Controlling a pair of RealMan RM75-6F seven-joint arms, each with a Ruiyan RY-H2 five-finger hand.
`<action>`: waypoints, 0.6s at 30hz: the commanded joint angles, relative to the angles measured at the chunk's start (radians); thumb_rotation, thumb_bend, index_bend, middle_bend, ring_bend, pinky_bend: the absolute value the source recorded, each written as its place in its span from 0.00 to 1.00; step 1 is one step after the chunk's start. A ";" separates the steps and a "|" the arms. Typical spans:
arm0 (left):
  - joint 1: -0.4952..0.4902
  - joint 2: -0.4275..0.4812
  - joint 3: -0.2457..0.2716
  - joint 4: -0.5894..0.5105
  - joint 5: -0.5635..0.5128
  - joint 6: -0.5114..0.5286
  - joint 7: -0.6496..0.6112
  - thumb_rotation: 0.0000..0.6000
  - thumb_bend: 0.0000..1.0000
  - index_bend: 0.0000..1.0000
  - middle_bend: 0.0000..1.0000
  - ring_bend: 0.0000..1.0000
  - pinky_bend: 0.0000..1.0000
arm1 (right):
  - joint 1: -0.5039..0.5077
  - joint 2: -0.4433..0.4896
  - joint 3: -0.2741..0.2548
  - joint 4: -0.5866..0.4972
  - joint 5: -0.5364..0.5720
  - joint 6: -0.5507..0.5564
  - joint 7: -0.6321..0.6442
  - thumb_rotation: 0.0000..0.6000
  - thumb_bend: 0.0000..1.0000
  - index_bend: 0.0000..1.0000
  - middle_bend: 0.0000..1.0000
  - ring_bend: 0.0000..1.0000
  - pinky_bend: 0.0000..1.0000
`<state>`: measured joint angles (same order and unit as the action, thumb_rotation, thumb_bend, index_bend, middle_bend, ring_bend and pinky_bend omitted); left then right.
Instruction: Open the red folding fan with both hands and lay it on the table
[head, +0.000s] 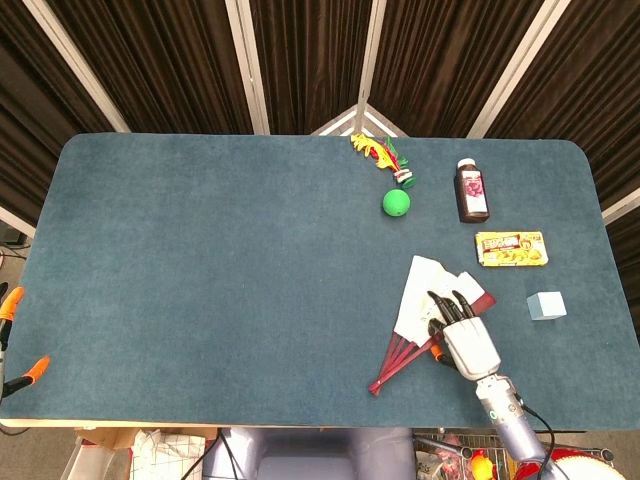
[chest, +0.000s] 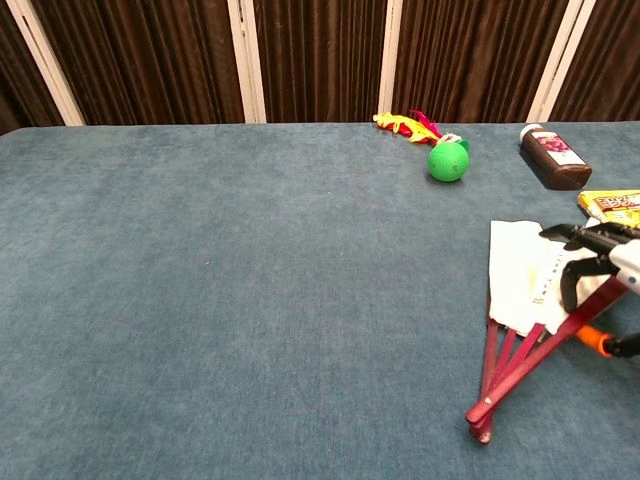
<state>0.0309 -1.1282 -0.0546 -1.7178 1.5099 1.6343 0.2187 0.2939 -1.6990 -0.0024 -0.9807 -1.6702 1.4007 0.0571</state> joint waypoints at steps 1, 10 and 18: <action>-0.001 0.000 0.001 0.000 0.000 -0.001 0.001 1.00 0.24 0.03 0.00 0.00 0.00 | 0.016 0.027 0.018 -0.028 -0.002 0.012 0.003 1.00 0.40 0.58 0.14 0.20 0.12; -0.003 -0.004 0.002 0.000 -0.001 -0.006 0.012 1.00 0.24 0.03 0.00 0.00 0.00 | 0.052 0.122 0.039 -0.135 -0.025 0.026 -0.030 1.00 0.44 0.67 0.17 0.21 0.14; -0.005 -0.007 0.004 -0.002 0.001 -0.009 0.019 1.00 0.24 0.03 0.00 0.00 0.00 | 0.074 0.193 0.060 -0.234 -0.037 0.049 -0.043 1.00 0.44 0.68 0.17 0.22 0.14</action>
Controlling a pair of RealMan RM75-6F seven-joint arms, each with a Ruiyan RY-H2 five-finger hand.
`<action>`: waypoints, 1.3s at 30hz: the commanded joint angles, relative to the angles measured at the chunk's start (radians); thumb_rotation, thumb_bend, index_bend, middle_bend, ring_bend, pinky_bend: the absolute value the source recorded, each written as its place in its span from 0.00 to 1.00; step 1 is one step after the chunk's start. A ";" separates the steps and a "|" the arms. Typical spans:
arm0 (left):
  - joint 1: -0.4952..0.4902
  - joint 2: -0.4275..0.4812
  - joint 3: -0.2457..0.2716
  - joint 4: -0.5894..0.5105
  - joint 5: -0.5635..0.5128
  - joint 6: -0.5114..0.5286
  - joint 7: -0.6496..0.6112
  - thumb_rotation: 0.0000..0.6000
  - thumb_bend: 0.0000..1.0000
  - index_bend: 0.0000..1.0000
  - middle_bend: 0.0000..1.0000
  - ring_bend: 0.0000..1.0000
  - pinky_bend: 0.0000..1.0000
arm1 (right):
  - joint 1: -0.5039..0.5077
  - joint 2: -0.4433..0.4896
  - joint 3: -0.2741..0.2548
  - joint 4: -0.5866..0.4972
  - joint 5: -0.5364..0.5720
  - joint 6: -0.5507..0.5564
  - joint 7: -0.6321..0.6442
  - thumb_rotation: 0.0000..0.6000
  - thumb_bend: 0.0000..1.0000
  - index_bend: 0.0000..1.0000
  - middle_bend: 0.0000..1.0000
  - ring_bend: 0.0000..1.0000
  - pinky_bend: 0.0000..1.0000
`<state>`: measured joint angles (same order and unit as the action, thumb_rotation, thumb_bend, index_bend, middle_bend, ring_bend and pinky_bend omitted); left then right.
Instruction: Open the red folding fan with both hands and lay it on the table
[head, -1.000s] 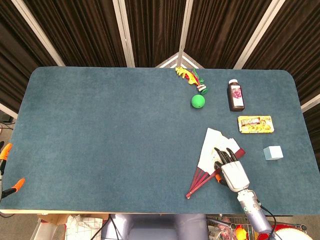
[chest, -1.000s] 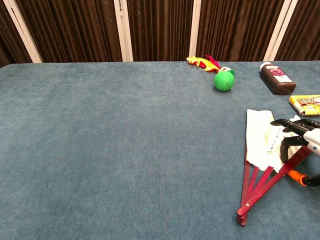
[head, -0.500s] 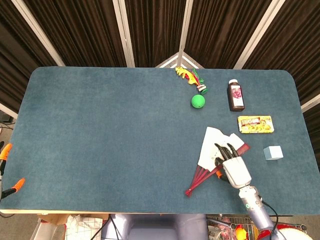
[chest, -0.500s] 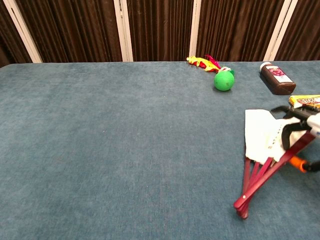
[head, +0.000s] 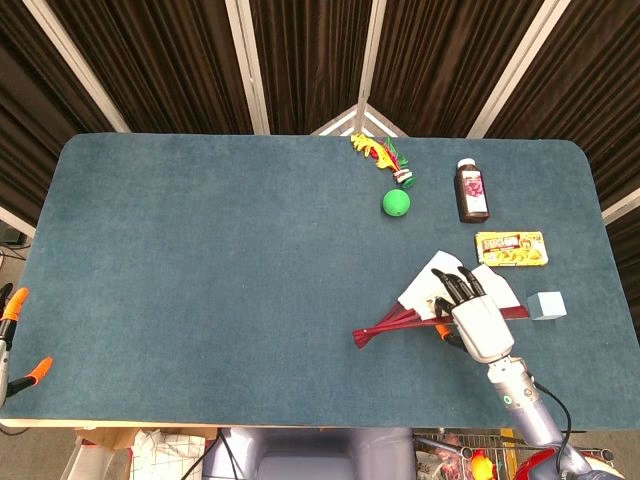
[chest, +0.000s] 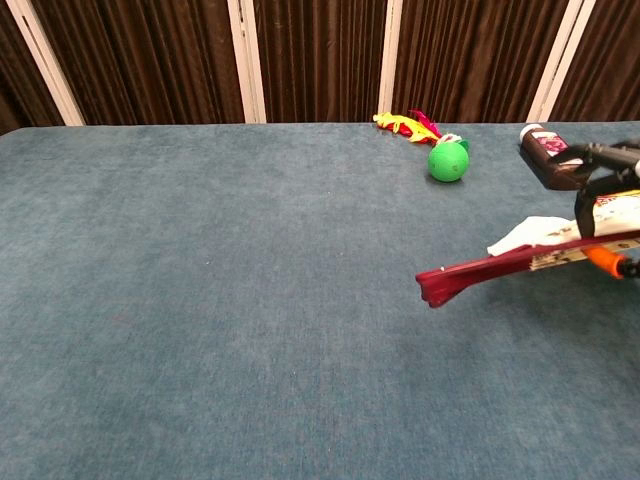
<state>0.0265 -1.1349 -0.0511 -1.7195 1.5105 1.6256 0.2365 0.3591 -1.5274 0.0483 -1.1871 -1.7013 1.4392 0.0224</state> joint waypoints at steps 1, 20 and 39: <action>-0.001 -0.001 0.000 0.000 0.000 -0.002 0.003 1.00 0.24 0.03 0.00 0.00 0.00 | 0.012 0.029 0.013 -0.039 -0.009 0.014 -0.017 1.00 0.44 0.69 0.17 0.22 0.15; -0.090 -0.049 -0.021 0.063 0.059 -0.080 -0.113 1.00 0.23 0.04 0.00 0.00 0.00 | 0.169 0.260 0.156 -0.377 0.030 -0.129 -0.080 1.00 0.44 0.74 0.17 0.22 0.15; -0.250 -0.158 -0.082 0.175 0.047 -0.223 -0.289 1.00 0.20 0.04 0.00 0.00 0.00 | 0.367 0.358 0.314 -0.715 0.250 -0.374 -0.261 1.00 0.45 0.75 0.17 0.22 0.15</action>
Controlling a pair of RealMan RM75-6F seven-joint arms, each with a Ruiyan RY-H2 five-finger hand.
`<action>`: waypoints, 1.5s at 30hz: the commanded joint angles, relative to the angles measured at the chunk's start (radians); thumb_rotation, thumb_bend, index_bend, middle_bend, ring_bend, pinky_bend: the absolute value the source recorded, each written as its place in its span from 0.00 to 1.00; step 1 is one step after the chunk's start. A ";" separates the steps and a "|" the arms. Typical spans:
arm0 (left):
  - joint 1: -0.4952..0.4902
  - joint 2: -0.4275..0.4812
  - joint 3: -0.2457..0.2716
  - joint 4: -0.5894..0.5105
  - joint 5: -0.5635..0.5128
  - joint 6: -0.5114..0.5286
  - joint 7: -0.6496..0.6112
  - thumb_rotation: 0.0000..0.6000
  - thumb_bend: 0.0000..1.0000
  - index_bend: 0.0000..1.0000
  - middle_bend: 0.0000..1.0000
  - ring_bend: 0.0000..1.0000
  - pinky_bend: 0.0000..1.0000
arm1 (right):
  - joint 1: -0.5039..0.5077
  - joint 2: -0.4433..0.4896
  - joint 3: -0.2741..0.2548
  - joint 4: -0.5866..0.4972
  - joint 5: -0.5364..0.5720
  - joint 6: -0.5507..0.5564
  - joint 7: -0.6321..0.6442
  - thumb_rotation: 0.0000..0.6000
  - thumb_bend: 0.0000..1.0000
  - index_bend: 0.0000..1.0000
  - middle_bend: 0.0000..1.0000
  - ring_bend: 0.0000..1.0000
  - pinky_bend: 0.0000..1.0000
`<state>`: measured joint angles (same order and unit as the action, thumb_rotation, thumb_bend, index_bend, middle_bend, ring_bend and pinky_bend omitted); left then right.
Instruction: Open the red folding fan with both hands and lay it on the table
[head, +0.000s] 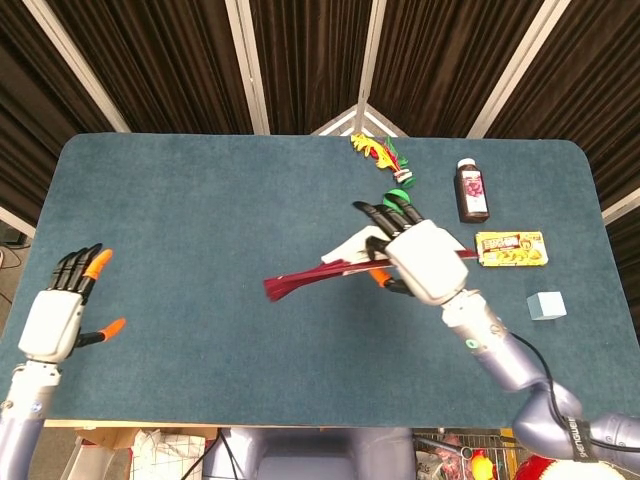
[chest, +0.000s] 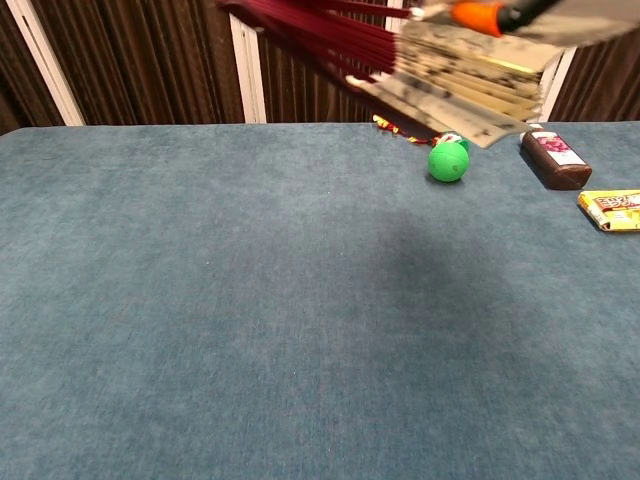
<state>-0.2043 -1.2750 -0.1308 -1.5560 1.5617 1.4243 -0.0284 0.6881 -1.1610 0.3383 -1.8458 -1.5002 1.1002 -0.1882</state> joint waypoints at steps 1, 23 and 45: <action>-0.027 -0.025 -0.002 0.014 -0.004 -0.030 -0.037 1.00 0.20 0.04 0.00 0.00 0.00 | 0.049 -0.015 0.028 -0.079 0.063 -0.043 -0.066 1.00 0.45 0.75 0.17 0.22 0.15; -0.112 -0.211 0.028 0.037 0.040 -0.045 -0.126 1.00 0.20 0.09 0.00 0.00 0.00 | 0.244 -0.282 0.007 -0.308 0.347 -0.007 -0.509 1.00 0.45 0.75 0.17 0.22 0.15; -0.165 -0.447 0.051 0.134 0.143 0.055 -0.228 1.00 0.35 0.24 0.00 0.00 0.00 | 0.288 -0.348 -0.014 -0.383 0.371 0.081 -0.577 1.00 0.45 0.76 0.17 0.22 0.15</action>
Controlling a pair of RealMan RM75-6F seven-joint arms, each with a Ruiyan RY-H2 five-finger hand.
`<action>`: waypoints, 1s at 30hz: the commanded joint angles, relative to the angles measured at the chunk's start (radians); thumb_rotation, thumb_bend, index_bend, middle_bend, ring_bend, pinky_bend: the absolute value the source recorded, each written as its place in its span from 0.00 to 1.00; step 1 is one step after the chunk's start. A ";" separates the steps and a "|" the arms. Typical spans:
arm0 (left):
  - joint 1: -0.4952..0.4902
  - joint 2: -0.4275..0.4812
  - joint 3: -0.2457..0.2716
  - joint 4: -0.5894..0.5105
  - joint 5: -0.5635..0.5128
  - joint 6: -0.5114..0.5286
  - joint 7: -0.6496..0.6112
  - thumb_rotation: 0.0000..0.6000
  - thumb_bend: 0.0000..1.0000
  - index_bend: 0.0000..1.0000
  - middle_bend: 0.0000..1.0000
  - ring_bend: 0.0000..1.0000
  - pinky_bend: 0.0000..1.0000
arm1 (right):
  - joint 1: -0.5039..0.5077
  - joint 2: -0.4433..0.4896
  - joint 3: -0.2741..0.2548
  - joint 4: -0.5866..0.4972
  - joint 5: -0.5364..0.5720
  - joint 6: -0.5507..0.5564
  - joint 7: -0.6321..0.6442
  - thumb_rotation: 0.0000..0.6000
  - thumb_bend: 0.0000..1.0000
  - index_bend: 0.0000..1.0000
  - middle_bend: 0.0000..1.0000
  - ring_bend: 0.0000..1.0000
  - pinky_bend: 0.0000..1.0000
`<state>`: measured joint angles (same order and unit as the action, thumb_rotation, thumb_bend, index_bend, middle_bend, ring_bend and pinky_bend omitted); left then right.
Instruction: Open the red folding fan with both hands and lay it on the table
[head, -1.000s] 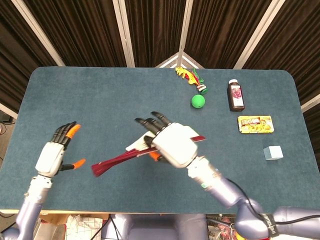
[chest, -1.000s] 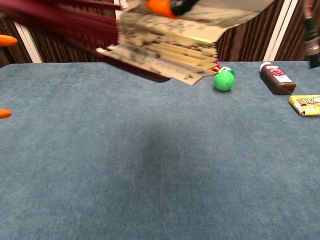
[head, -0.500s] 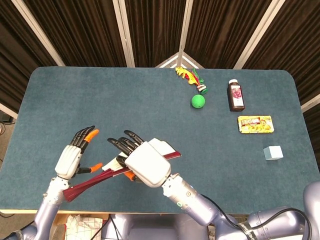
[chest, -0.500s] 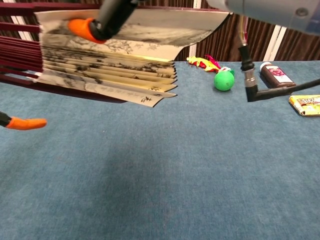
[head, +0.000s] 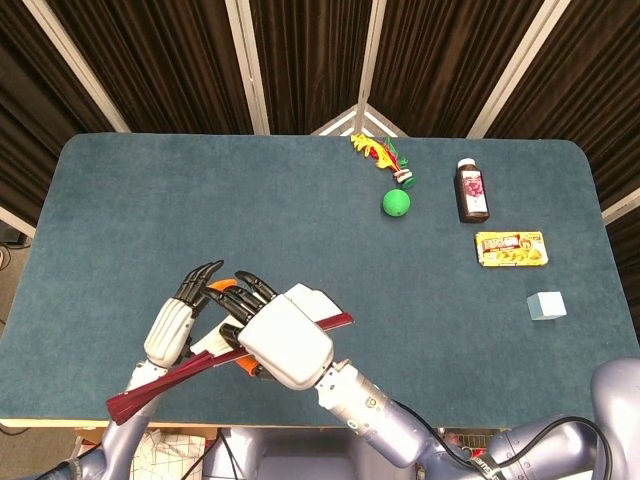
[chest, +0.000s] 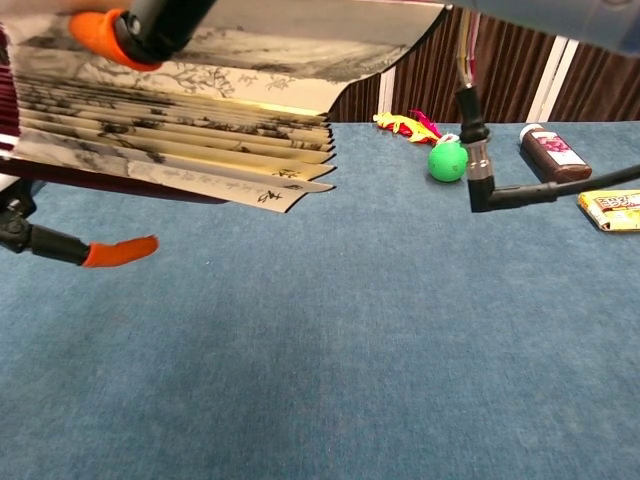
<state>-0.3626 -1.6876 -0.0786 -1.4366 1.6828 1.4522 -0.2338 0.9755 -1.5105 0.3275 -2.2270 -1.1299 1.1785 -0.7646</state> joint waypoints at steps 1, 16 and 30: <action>-0.010 -0.045 -0.001 0.022 0.027 0.034 -0.028 1.00 0.37 0.25 0.00 0.00 0.00 | 0.000 0.003 -0.005 -0.003 -0.001 0.004 -0.002 1.00 0.45 0.76 0.17 0.22 0.15; -0.038 -0.151 -0.015 0.104 -0.003 0.037 -0.078 1.00 0.56 0.47 0.13 0.00 0.00 | -0.014 0.037 -0.028 -0.012 -0.023 0.016 0.028 1.00 0.46 0.76 0.17 0.22 0.15; -0.070 -0.189 -0.070 0.156 -0.040 0.047 -0.084 1.00 0.59 0.68 0.29 0.00 0.06 | -0.040 0.095 -0.040 -0.038 -0.038 0.032 0.050 1.00 0.46 0.76 0.17 0.22 0.15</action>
<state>-0.4316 -1.8765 -0.1469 -1.2816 1.6441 1.4984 -0.3173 0.9380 -1.4174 0.2884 -2.2641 -1.1673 1.2088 -0.7169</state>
